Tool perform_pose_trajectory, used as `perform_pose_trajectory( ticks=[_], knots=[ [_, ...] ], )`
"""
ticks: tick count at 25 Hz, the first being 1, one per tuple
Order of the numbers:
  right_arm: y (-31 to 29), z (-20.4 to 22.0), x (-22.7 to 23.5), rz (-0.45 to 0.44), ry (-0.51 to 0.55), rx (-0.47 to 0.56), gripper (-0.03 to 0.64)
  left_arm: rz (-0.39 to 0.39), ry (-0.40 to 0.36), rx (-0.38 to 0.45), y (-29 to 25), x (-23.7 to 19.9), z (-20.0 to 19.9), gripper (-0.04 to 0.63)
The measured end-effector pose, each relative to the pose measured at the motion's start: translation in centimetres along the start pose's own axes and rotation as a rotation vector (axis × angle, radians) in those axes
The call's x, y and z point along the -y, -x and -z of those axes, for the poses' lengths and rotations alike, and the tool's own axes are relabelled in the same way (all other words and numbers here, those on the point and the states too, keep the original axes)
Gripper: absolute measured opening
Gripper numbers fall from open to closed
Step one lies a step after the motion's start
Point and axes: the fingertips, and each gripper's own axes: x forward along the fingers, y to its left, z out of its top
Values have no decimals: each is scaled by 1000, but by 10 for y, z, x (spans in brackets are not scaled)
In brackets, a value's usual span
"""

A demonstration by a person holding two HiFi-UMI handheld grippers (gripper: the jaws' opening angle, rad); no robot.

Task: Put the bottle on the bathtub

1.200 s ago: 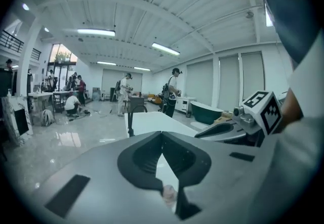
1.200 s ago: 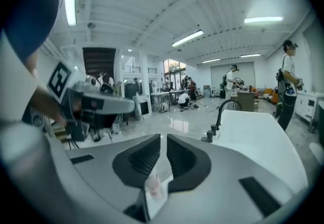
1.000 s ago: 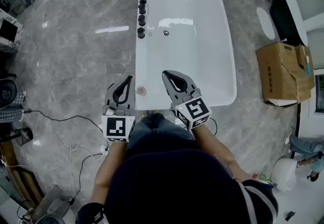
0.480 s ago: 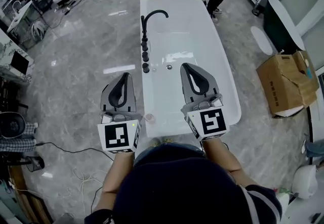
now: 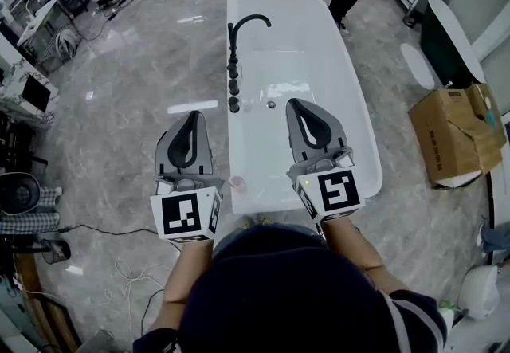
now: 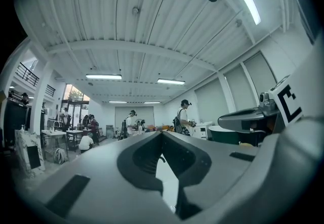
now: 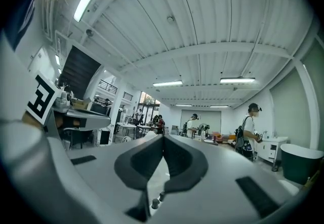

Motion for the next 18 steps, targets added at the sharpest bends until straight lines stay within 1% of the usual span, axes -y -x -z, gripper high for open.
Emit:
perform_pose_trajectory(
  ticks=[3, 7, 13, 18],
  knots=[
    [-6, 5, -3, -3, -7, -3, 26, 3, -2, -13, -2, -7, 8, 25],
    [-4, 10, -5, -6, -10, -6, 26, 5, -7, -8, 2, -7, 11, 25],
    [0, 12, 0, -22, -16, -4, 26, 9, -15, -17, 3, 6, 10, 25],
    [3, 18, 20, -22, -23, 4, 26, 11, -19, -16, -8, 22, 12, 25]
  ],
)
